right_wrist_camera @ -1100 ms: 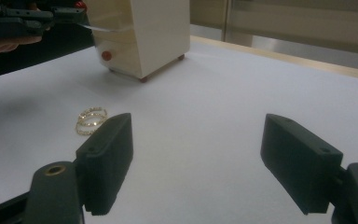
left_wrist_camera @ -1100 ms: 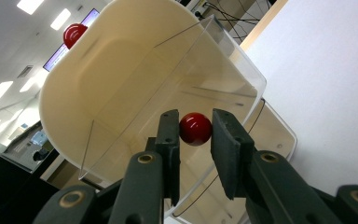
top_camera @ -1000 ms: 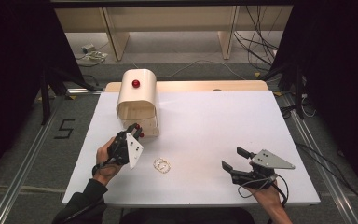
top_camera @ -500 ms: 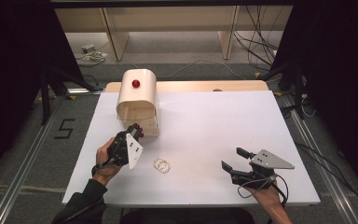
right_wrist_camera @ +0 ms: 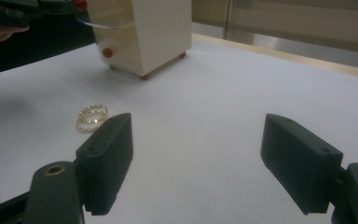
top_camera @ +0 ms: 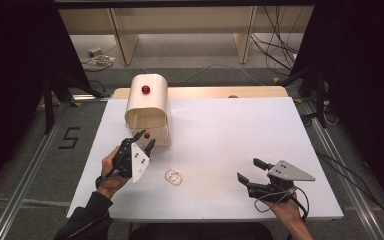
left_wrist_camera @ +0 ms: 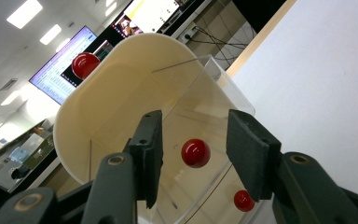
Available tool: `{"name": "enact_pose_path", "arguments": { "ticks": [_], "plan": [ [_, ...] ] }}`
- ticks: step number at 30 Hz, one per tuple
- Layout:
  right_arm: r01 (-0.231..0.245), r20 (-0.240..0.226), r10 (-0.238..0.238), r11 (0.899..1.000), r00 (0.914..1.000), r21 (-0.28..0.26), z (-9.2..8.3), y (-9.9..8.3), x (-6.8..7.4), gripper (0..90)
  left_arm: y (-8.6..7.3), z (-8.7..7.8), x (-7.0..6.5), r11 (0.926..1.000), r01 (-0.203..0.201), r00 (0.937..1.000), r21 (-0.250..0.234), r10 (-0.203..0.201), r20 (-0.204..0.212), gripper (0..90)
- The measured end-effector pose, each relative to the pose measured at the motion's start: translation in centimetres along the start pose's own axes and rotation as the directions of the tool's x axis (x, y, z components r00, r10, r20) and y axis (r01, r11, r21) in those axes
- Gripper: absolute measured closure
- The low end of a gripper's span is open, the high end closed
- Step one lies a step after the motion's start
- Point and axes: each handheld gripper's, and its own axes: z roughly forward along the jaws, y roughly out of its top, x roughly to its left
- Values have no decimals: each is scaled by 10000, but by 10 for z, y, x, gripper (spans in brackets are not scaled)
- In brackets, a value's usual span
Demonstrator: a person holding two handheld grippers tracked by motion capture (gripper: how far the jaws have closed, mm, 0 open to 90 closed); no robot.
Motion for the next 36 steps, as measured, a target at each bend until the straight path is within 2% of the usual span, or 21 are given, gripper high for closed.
{"name": "enact_pose_path", "arguments": {
  "ticks": [5,11,17,24,27,30,32,36],
  "plan": [
    [23,-17,-23,10000,10000,19,0,0,0,259,2,-1,1,10000,80,9999,-39,-80,114,503],
    [24,-13,-24,10000,10000,44,0,0,0,259,5,-2,6,9986,516,9980,-133,-510,364,459],
    [51,-61,-50,10000,10000,77,1,0,1,259,6,-3,12,9967,812,9959,-97,-807,420,437],
    [49,-58,-48,10000,10000,83,1,0,1,258,8,-4,23,9882,1526,9858,-108,-1514,727,397],
    [69,-63,-68,9999,10000,86,1,0,1,259,9,-4,29,9794,2018,9745,-69,-2000,1018,380],
    [49,-40,-48,9999,10000,138,1,0,1,258,9,-3,35,9651,2619,9542,79,-2602,1475,355],
    [95,-69,-94,9999,9999,107,1,0,1,258,9,-4,39,9549,2968,9417,103,-2945,1626,350],
    [112,-67,-111,9998,9999,135,1,0,1,258,11,-3,46,9369,3482,9153,331,-3474,2039,320]
  ]
}}
